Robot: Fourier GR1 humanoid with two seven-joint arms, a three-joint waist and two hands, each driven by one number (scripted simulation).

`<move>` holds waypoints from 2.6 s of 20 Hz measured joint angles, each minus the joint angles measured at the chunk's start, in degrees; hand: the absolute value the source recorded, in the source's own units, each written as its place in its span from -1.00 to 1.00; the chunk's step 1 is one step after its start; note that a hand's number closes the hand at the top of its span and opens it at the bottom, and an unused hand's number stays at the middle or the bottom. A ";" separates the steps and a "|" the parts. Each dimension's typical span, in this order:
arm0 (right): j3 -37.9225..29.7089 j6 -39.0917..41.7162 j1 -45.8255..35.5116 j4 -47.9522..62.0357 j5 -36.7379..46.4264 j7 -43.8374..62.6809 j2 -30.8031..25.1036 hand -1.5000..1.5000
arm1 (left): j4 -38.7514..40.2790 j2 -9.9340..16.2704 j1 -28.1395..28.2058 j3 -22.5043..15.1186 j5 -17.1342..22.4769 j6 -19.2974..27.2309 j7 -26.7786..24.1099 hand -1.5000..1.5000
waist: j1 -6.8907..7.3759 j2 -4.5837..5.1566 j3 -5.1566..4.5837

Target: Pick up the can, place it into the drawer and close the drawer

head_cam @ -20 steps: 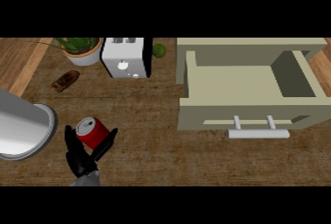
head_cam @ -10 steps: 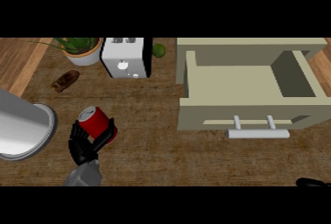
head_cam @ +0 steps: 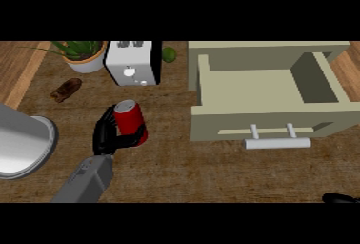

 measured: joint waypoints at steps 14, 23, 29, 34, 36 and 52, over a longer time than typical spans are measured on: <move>-1.27 -0.73 0.05 -1.07 1.40 0.66 -0.01 -1.00 | -7.09 -0.61 -13.29 -2.85 -5.79 -2.19 14.70 1.00 | 1.43 -0.45 0.09; -1.42 -1.21 -0.66 -1.71 1.50 1.83 0.02 -1.00 | -19.49 -2.02 -21.52 -4.06 -8.44 4.38 31.44 1.00 | 1.56 -0.52 0.09; -1.85 -0.48 -0.18 -1.48 1.27 0.98 -0.12 -1.00 | -18.62 -3.44 -31.58 -2.89 -11.15 7.98 39.06 1.00 | 1.02 -0.35 0.11; -1.79 -1.19 -1.71 -2.50 1.42 3.20 -0.73 -1.00 | -15.35 -4.75 -39.41 -1.20 -12.69 8.61 43.24 1.00 | 0.74 -0.24 0.09; -2.37 -1.32 -2.35 -2.11 1.27 3.63 -1.26 -1.00 | -13.94 -5.12 -42.73 -0.60 -13.34 9.22 45.45 1.00 | 0.72 -0.23 0.09; -1.19 -1.18 -4.12 -1.21 1.44 3.08 -1.00 -1.00 | 6.83 -7.82 -61.61 -3.15 -9.12 12.86 45.62 1.00 | -1.75 0.44 0.17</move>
